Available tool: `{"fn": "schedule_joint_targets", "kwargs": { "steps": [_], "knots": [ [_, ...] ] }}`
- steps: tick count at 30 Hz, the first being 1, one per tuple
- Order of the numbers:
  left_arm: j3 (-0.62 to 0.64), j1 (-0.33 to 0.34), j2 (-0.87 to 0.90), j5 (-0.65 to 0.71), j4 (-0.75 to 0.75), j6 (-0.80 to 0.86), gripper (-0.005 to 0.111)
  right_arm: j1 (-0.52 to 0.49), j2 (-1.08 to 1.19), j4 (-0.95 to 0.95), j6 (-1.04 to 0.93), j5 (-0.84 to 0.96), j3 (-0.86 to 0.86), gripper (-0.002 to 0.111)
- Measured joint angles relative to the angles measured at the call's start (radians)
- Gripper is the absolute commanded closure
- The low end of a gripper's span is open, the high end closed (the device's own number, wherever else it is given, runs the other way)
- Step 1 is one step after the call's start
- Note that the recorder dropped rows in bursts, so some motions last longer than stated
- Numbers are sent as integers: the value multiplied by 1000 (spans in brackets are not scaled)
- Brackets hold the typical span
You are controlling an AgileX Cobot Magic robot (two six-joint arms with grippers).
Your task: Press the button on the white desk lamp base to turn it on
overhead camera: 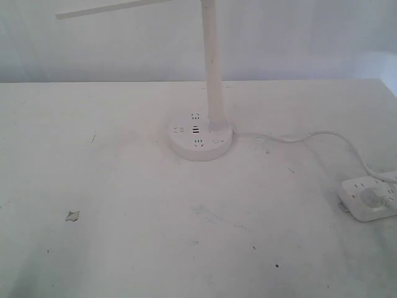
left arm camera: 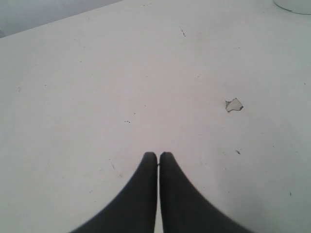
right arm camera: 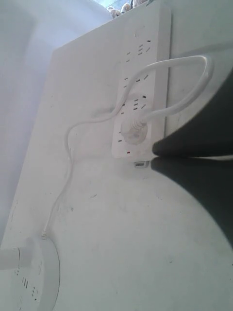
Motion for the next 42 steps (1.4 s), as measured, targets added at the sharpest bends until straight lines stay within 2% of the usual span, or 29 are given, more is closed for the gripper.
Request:
{"fn": "schedule_joint_targets", "kwargs": {
  "steps": [11, 15, 21, 26, 30, 35, 42],
  "knots": [
    [0, 0, 0, 0, 0, 0, 106, 0, 0, -13, -8, -9, 0, 108],
    [0, 0, 0, 0, 0, 0, 106, 0, 0, -39, -16, -109, 0, 108],
    [0, 0, 0, 0, 0, 0, 106, 0, 0, 243, 222, -359, 0, 108],
    [0, 0, 0, 0, 0, 0, 106, 0, 0, 372, 407, -455, 0, 108],
    [0, 0, 0, 0, 0, 0, 106, 0, 0, 393, 487, -447, 0, 108],
    [0, 0, 0, 0, 0, 0, 106, 0, 0, 412, 517, -390, 0, 108],
    [0, 0, 0, 0, 0, 0, 106, 0, 0, 415, 524, -402, 0, 108]
  ]
}}
